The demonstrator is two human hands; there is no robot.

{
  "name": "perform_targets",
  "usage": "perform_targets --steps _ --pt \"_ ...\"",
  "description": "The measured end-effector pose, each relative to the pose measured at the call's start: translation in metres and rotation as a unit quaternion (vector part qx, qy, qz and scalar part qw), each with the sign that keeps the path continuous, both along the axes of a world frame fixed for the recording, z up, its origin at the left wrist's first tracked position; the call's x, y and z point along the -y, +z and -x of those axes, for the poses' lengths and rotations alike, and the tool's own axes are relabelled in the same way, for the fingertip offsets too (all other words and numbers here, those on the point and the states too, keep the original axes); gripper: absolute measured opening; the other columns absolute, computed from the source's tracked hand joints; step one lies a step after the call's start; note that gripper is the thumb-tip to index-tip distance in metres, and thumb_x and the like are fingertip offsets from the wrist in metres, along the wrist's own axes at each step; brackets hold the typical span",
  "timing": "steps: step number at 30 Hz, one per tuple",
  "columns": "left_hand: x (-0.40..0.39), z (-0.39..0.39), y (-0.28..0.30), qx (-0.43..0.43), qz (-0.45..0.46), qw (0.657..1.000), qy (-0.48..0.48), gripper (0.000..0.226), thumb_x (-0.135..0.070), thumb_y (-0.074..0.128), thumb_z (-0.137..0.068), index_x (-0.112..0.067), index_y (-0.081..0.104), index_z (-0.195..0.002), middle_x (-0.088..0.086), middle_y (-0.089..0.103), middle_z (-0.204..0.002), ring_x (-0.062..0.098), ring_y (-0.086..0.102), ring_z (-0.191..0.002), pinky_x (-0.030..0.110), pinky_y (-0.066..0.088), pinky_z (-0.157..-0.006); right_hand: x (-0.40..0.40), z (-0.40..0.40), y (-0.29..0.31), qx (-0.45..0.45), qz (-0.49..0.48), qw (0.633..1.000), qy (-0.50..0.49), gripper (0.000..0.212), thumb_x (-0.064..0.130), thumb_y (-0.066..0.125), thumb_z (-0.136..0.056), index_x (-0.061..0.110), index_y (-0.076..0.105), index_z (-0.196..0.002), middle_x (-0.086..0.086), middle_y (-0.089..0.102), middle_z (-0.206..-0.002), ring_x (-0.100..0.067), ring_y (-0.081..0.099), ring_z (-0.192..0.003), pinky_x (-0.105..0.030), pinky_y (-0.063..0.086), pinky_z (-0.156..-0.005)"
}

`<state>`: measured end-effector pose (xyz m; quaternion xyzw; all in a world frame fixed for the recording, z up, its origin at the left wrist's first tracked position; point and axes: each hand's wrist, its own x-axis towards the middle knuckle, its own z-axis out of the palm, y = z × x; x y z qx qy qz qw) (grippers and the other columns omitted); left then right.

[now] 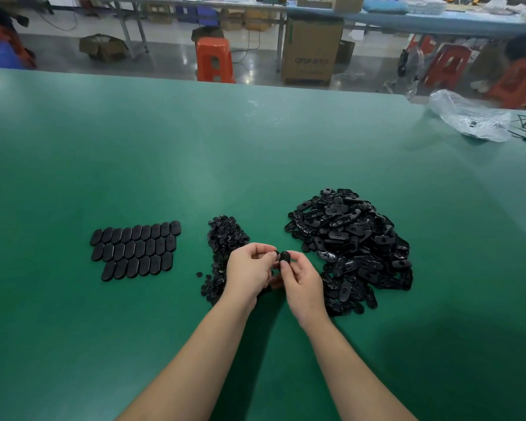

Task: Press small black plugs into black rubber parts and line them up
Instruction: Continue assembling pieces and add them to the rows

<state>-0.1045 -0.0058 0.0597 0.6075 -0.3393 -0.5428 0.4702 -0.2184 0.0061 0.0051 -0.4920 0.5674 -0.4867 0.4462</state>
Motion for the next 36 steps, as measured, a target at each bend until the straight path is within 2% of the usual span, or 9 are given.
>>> perform_targets --steps 3,8,12,14,18,21,25,30,36 --pt "0.001 0.0 0.001 0.021 0.013 0.999 -0.026 0.008 0.0 0.064 -0.093 -0.004 0.07 -0.09 0.005 0.065 -0.061 0.01 0.048 -0.04 0.023 0.038 -0.038 -0.001 0.001 0.001 0.009 0.003 1.0 -0.018 0.01 0.017 0.06 -0.101 0.025 0.064 -0.096 0.001 0.075 -0.085 -0.018 0.068 -0.071 -0.045 0.057 -0.071" --pt "0.003 -0.004 -0.002 0.042 0.018 0.998 -0.045 0.007 -0.005 0.066 -0.093 -0.009 0.071 -0.089 0.001 0.065 -0.058 0.012 0.051 -0.044 0.024 0.04 -0.04 -0.001 0.001 0.002 0.044 0.001 0.997 -0.058 0.007 0.022 0.066 -0.098 0.027 0.068 -0.094 -0.018 0.063 -0.086 -0.013 0.057 -0.055 -0.027 0.044 -0.053" --pt "0.002 -0.006 -0.005 0.054 0.018 0.998 -0.036 0.009 -0.008 0.069 -0.09 -0.015 0.073 -0.085 -0.006 0.062 -0.061 0.006 0.049 -0.046 0.02 0.039 -0.042 -0.001 0.002 0.003 0.076 -0.011 0.995 -0.057 0.005 0.021 0.067 -0.098 0.02 0.067 -0.093 0.005 0.062 -0.069 -0.014 0.047 -0.043 -0.025 0.038 -0.043" --pt "0.002 -0.008 -0.005 0.074 0.012 0.997 -0.019 0.012 -0.01 0.07 -0.087 -0.02 0.074 -0.081 -0.008 0.063 -0.064 0.003 0.047 -0.048 0.018 0.039 -0.044 -0.001 0.002 0.003 0.095 -0.019 0.994 -0.055 0.006 0.019 0.064 -0.099 0.015 0.062 -0.096 0.003 0.064 -0.068 -0.018 0.052 -0.044 -0.025 0.037 -0.039" --pt "0.0 -0.01 -0.005 0.093 0.007 0.996 -0.011 0.012 -0.012 0.07 -0.083 -0.021 0.074 -0.077 -0.006 0.065 -0.066 0.005 0.047 -0.048 0.02 0.039 -0.045 0.0 0.001 0.004 0.124 -0.031 0.99 -0.055 0.009 0.01 0.06 -0.1 0.01 0.051 -0.098 -0.004 0.07 -0.079 -0.03 0.073 -0.063 -0.03 0.05 -0.047" --pt "-0.001 -0.007 -0.005 0.099 0.009 0.995 -0.015 0.013 -0.011 0.07 -0.084 -0.02 0.074 -0.076 -0.006 0.066 -0.065 0.002 0.047 -0.042 0.018 0.037 -0.041 0.0 0.001 0.002 0.111 -0.021 0.993 -0.04 0.007 0.011 0.058 -0.101 0.015 0.054 -0.105 -0.006 0.077 -0.085 -0.029 0.077 -0.075 -0.031 0.058 -0.062" --pt "-0.002 -0.001 -0.005 0.099 0.02 0.995 -0.026 0.014 -0.006 0.067 -0.087 -0.015 0.073 -0.079 -0.004 0.067 -0.065 0.0 0.054 -0.041 0.016 0.04 -0.039 0.001 0.0 -0.003 0.08 -0.022 0.996 -0.03 0.017 0.014 0.053 -0.104 0.023 0.063 -0.116 -0.007 0.078 -0.098 -0.029 0.074 -0.093 -0.045 0.059 -0.085" --pt "0.0 0.002 -0.006 0.17 0.035 0.984 -0.025 0.016 -0.01 0.07 -0.089 -0.022 0.071 -0.078 0.003 0.072 -0.081 0.005 0.058 -0.052 0.014 0.042 -0.043 -0.001 0.001 -0.001 0.091 -0.029 0.995 -0.019 0.027 0.004 0.046 -0.104 0.021 0.066 -0.109 -0.004 0.075 -0.105 -0.017 0.071 -0.088 -0.035 0.054 -0.076" --pt "0.0 0.008 -0.002 0.174 0.022 0.984 -0.039 0.014 -0.011 0.071 -0.089 -0.02 0.073 -0.079 -0.001 0.073 -0.077 0.003 0.065 -0.053 0.013 0.043 -0.041 -0.001 0.002 0.0 0.06 -0.029 0.998 -0.012 0.026 0.006 0.047 -0.103 0.025 0.064 -0.109 -0.002 0.076 -0.103 -0.021 0.073 -0.093 -0.047 0.058 -0.084"
